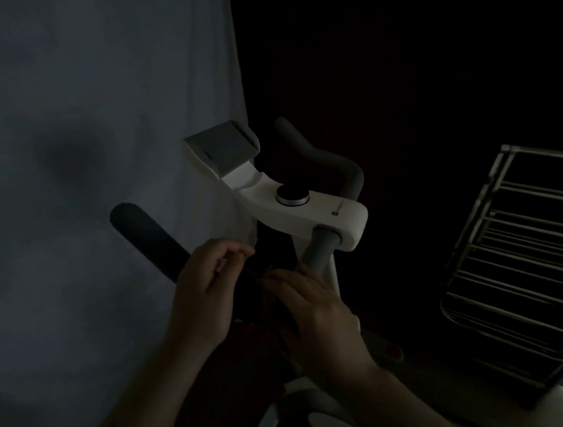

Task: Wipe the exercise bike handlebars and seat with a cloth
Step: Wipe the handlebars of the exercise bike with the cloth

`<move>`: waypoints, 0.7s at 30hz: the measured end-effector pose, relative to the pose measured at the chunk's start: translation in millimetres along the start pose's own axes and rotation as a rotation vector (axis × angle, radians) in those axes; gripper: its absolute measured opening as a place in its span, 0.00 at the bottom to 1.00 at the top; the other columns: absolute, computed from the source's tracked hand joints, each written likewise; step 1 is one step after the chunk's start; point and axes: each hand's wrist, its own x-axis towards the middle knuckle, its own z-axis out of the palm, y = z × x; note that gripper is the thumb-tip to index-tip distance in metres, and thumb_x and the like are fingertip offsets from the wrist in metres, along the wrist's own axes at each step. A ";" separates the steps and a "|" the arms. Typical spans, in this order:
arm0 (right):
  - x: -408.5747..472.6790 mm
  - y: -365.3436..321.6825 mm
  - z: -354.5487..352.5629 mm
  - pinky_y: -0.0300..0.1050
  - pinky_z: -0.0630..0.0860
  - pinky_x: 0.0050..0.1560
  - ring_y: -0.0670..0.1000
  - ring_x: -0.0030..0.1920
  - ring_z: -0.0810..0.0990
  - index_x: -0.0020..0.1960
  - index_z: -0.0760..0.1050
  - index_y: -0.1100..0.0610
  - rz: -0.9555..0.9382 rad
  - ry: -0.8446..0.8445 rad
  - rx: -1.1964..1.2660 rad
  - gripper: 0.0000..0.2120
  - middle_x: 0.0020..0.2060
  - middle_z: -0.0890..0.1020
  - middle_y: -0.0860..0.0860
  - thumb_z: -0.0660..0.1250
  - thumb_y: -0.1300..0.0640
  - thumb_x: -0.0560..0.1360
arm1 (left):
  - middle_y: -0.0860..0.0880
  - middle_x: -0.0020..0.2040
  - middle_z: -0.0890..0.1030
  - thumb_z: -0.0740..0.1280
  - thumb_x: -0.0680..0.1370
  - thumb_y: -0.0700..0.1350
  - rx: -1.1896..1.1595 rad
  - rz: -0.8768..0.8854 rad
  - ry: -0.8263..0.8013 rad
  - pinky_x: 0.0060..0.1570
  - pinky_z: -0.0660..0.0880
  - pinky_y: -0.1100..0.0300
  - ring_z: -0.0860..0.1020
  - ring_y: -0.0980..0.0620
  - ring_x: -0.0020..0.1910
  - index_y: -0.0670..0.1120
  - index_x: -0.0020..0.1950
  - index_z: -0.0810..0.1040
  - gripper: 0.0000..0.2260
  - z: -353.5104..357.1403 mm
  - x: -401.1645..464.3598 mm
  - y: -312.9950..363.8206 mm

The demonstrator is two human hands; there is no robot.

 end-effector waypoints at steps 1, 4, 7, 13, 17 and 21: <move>-2.3 6.4 -1.0 0.43 0.65 0.68 0.47 0.61 0.75 0.64 0.73 0.50 -0.034 -0.007 0.044 0.19 0.60 0.78 0.47 0.59 0.51 0.73 | 0.59 0.46 0.79 0.59 0.75 0.51 0.084 0.015 -0.012 0.48 0.71 0.63 0.76 0.63 0.49 0.53 0.47 0.80 0.10 2.8 -0.5 -1.5; 3.8 29.7 -13.5 0.47 0.75 0.62 0.48 0.60 0.76 0.64 0.72 0.50 0.042 -0.027 0.210 0.17 0.60 0.77 0.47 0.61 0.55 0.75 | 0.60 0.45 0.78 0.59 0.75 0.53 0.400 0.079 -0.018 0.48 0.73 0.56 0.74 0.61 0.48 0.55 0.51 0.80 0.12 14.1 -6.3 -2.4; 18.2 47.0 -32.5 0.41 0.79 0.50 0.43 0.52 0.79 0.58 0.75 0.49 0.333 0.086 0.443 0.10 0.51 0.80 0.44 0.66 0.55 0.77 | 0.60 0.43 0.78 0.59 0.77 0.55 0.570 0.032 0.023 0.54 0.72 0.48 0.76 0.57 0.44 0.58 0.56 0.79 0.12 31.6 -12.9 6.7; 29.6 69.9 -60.1 0.39 0.78 0.43 0.39 0.44 0.80 0.51 0.76 0.45 0.592 0.572 0.644 0.06 0.42 0.81 0.42 0.67 0.54 0.76 | 0.59 0.51 0.79 0.59 0.78 0.55 0.561 -0.111 -0.107 0.56 0.72 0.51 0.77 0.57 0.48 0.59 0.56 0.76 0.09 67.5 9.5 36.9; 34.1 87.2 -46.8 0.43 0.76 0.55 0.42 0.57 0.76 0.59 0.74 0.48 0.535 0.675 0.392 0.14 0.56 0.77 0.43 0.68 0.59 0.75 | 0.56 0.54 0.77 0.60 0.79 0.54 0.451 -0.158 -0.250 0.56 0.73 0.50 0.76 0.55 0.53 0.56 0.58 0.76 0.10 85.2 39.5 42.4; 34.2 92.3 -2.9 0.43 0.64 0.71 0.43 0.73 0.60 0.70 0.69 0.52 0.459 0.300 0.231 0.23 0.72 0.65 0.44 0.67 0.59 0.76 | 0.56 0.66 0.70 0.60 0.80 0.51 0.491 -0.051 -0.337 0.62 0.68 0.58 0.69 0.54 0.64 0.54 0.65 0.70 0.14 97.6 50.0 30.5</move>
